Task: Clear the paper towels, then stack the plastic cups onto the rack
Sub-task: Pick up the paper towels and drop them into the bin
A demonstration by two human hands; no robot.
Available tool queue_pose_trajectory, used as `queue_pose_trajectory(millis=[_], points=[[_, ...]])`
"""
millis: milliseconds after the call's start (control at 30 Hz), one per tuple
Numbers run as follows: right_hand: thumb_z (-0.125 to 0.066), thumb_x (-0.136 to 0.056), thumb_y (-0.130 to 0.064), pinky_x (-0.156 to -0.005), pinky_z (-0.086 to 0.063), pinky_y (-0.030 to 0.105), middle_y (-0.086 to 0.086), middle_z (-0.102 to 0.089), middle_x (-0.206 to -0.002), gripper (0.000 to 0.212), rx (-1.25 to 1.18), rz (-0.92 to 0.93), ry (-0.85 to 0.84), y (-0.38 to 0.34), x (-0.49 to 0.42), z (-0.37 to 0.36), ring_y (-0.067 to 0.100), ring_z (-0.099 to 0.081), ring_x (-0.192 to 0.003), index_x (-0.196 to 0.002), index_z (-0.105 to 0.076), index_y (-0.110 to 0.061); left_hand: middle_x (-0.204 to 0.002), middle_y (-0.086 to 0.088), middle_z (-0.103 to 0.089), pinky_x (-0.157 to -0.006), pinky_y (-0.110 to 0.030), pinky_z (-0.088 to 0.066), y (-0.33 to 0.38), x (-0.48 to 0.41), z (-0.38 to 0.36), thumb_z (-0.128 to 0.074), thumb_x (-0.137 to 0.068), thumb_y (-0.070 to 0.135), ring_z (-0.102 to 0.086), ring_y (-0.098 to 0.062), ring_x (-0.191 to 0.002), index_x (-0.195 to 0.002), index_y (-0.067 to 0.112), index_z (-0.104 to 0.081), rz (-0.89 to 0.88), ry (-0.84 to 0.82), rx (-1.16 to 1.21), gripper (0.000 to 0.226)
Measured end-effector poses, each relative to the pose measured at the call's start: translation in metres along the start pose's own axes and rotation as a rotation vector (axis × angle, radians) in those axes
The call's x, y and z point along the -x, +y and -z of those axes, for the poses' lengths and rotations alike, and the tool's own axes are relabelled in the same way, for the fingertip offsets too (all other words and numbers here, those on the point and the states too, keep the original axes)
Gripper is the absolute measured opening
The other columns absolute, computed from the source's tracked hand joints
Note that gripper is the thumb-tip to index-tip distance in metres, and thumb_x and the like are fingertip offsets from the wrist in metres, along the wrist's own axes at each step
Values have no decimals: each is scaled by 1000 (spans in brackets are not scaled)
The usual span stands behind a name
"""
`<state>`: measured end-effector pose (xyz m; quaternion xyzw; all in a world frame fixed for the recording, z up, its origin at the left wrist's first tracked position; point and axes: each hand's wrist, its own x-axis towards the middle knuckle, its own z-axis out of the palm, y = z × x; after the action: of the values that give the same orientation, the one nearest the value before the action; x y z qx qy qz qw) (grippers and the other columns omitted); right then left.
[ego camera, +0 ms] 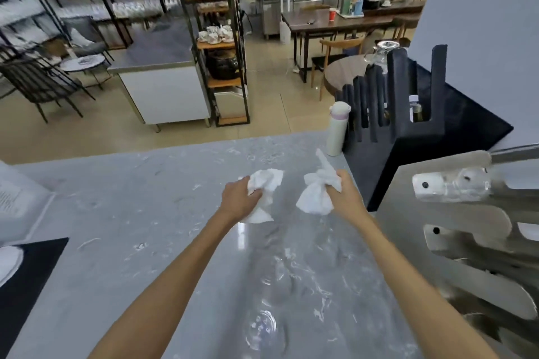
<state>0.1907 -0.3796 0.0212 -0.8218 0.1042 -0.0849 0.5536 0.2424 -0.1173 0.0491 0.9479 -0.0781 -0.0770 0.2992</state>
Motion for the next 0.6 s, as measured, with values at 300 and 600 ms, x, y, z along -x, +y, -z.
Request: queue_pose_trajectory(millis=[300, 600], points=[[-63, -92, -42, -87, -56, 35, 6, -71, -111, 38, -522, -72, -39, -34, 159, -43, 20, -67, -105, -120, -61, -18, -92, 4, -79, -58, -24, -59, -67, 157, 25, -57, -102, 12, -76, -11, -74, -127, 13, -62, 225, 189, 1100, 26], [-54, -100, -14, -84, -54, 40, 19, -73, -109, 20, -488, -421, 96, -11, 318, -42, 35, -70, -97, -110, -69, -5, -75, -16, -71, -54, -33, -53, -79, 254, 25, -55, -78, 7, -68, -29, -61, -75, 21, -69, 149, -340, 988, 20]])
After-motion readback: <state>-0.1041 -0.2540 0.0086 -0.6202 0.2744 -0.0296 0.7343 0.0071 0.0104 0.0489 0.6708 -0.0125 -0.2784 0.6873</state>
